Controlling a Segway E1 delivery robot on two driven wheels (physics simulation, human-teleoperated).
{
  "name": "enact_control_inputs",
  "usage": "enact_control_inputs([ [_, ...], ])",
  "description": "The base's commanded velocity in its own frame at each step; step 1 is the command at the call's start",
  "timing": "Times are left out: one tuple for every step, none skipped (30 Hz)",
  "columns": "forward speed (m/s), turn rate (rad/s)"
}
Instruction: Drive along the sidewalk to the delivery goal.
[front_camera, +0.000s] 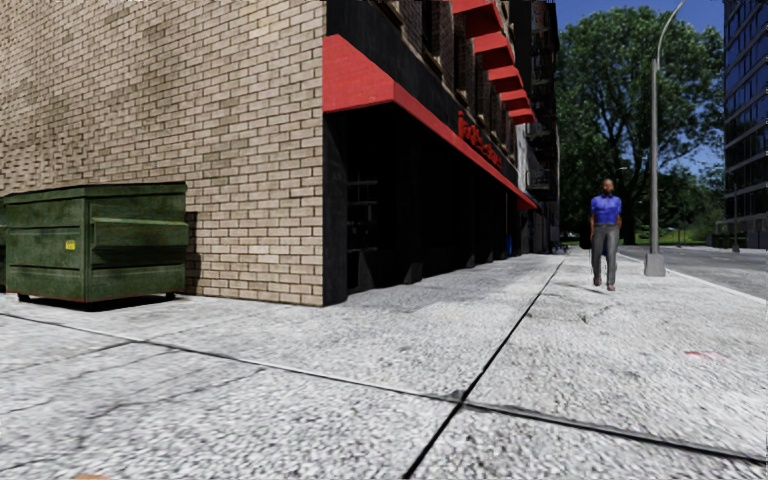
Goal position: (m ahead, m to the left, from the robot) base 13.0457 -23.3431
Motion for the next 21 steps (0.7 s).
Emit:
enact_control_inputs([
  [2.00,0.71],
  [2.00,0.71],
  [2.00,0.71],
  [2.00,0.71],
  [2.00,0.74],
  [1.97,0.78],
  [1.97,0.78],
  [1.97,0.82],
  [1.97,0.84],
  [1.96,0.85],
  [1.96,0.85],
  [1.96,0.85],
  [1.94,0.85],
  [1.87,0.85],
  [1.87,0.85],
  [1.85,0.85],
  [1.80,0.85],
  [1.79,0.85],
  [1.79,0.85],
  [1.78,0.85],
  [1.78,0.85],
])
